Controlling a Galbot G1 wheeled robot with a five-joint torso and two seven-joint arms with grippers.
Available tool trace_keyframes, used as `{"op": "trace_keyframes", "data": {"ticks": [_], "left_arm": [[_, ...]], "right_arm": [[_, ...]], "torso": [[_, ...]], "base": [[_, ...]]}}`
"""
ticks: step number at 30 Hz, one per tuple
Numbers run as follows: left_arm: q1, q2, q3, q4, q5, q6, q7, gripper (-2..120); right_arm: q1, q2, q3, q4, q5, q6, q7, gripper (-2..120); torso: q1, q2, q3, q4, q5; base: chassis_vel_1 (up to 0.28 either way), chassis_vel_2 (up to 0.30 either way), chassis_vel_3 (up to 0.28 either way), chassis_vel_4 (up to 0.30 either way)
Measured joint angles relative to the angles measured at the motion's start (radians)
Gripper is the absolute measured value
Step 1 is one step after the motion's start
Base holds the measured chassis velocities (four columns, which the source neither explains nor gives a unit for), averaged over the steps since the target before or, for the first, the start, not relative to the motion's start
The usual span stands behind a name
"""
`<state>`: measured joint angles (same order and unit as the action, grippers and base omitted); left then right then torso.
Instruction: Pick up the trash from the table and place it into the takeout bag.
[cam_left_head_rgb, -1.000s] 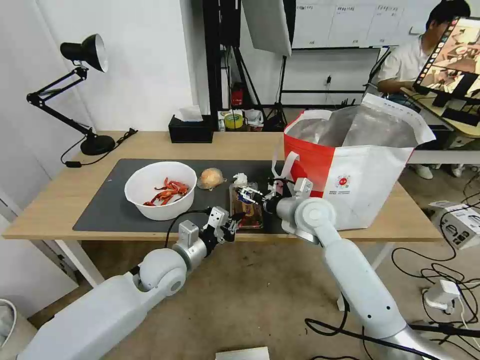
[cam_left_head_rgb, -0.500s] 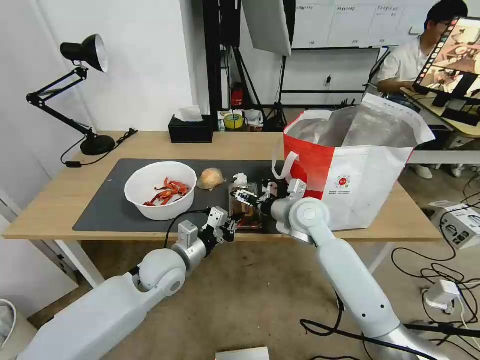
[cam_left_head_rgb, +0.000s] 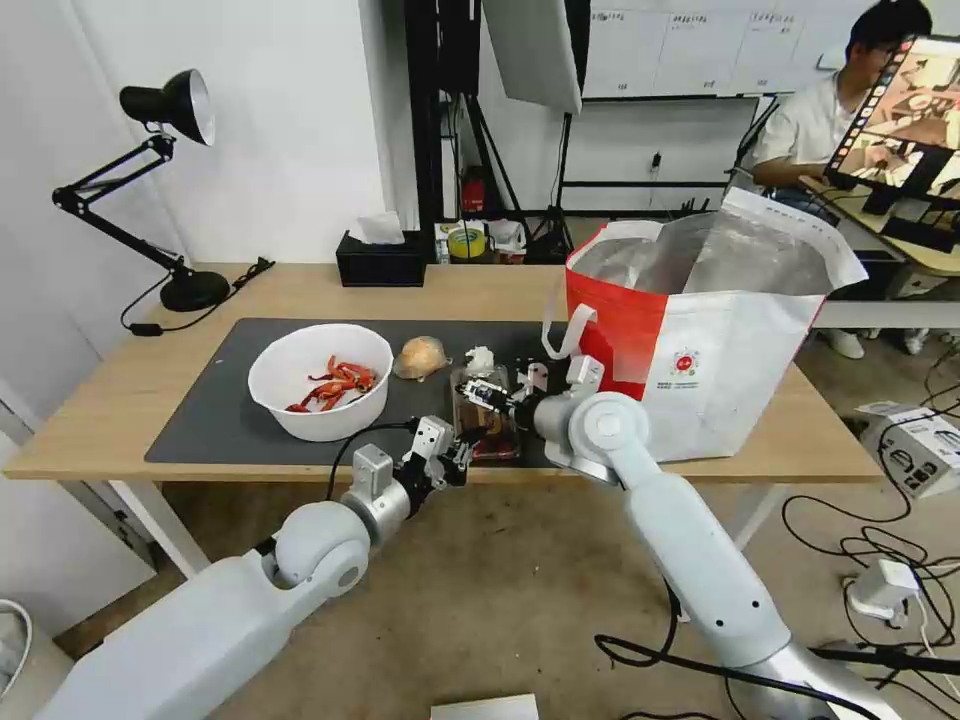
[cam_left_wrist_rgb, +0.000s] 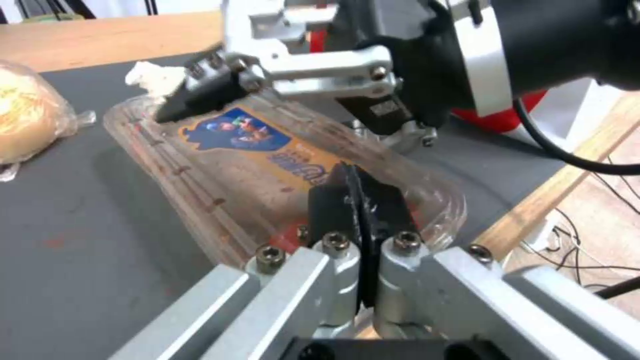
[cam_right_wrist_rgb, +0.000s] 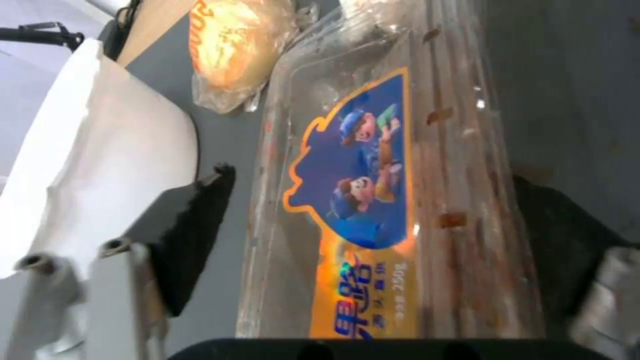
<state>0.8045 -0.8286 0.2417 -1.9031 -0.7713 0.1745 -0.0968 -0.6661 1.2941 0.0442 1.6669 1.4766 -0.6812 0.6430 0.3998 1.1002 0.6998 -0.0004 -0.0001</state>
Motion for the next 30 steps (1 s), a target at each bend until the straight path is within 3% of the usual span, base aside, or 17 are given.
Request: {"op": "trace_keyframes", "data": {"ticks": [2, 6, 11, 16, 19, 23, 30], "left_arm": [[0.000, 0.004, -0.001, -0.002, 0.000, -0.001, 0.000, 0], [0.001, 0.005, -0.001, -0.004, 0.000, -0.001, 0.000, 0], [0.000, 0.006, -0.001, -0.007, -0.001, -0.002, 0.000, 0], [-0.001, 0.010, -0.003, -0.010, -0.002, -0.002, 0.000, 0], [-0.001, 0.011, -0.005, -0.010, -0.002, -0.002, 0.000, 0], [0.008, 0.020, -0.017, -0.019, -0.004, -0.004, 0.005, 0], [0.090, 0.063, -0.102, -0.051, -0.001, -0.014, 0.045, 0]], "right_arm": [[-0.008, -0.008, 0.000, 0.006, 0.000, 0.000, 0.000, 72], [-0.012, -0.015, -0.001, 0.012, 0.000, -0.001, 0.000, 62], [-0.019, -0.033, -0.003, 0.020, 0.003, -0.005, -0.002, 41], [-0.029, -0.040, -0.001, 0.027, 0.003, -0.005, -0.004, 26], [-0.036, -0.036, 0.004, 0.028, 0.002, -0.006, -0.004, 11], [-0.035, -0.027, 0.006, 0.024, 0.000, -0.005, -0.005, 1], [-0.024, -0.013, 0.015, 0.013, -0.001, -0.002, -0.007, 1]], "torso": [[0.000, 0.000, 0.000, 0.0000, 0.0000], [0.000, 0.000, 0.000, 0.0003, 0.0001], [0.000, 0.000, 0.000, 0.0011, 0.0003], [0.000, 0.000, 0.000, 0.0006, 0.0003], [0.000, 0.000, 0.000, 0.0005, 0.0002], [0.000, 0.000, 0.000, 0.0004, 0.0001], [0.000, 0.000, 0.000, 0.0005, 0.0001]], "base": [[0.000, 0.000, 0.000, 0.000], [0.000, 0.000, 0.000, 0.000], [0.000, 0.000, 0.000, 0.000], [0.000, 0.000, 0.000, 0.000], [0.000, 0.000, 0.000, 0.000], [0.000, 0.000, 0.000, 0.000], [0.000, 0.000, 0.000, 0.000]]}}
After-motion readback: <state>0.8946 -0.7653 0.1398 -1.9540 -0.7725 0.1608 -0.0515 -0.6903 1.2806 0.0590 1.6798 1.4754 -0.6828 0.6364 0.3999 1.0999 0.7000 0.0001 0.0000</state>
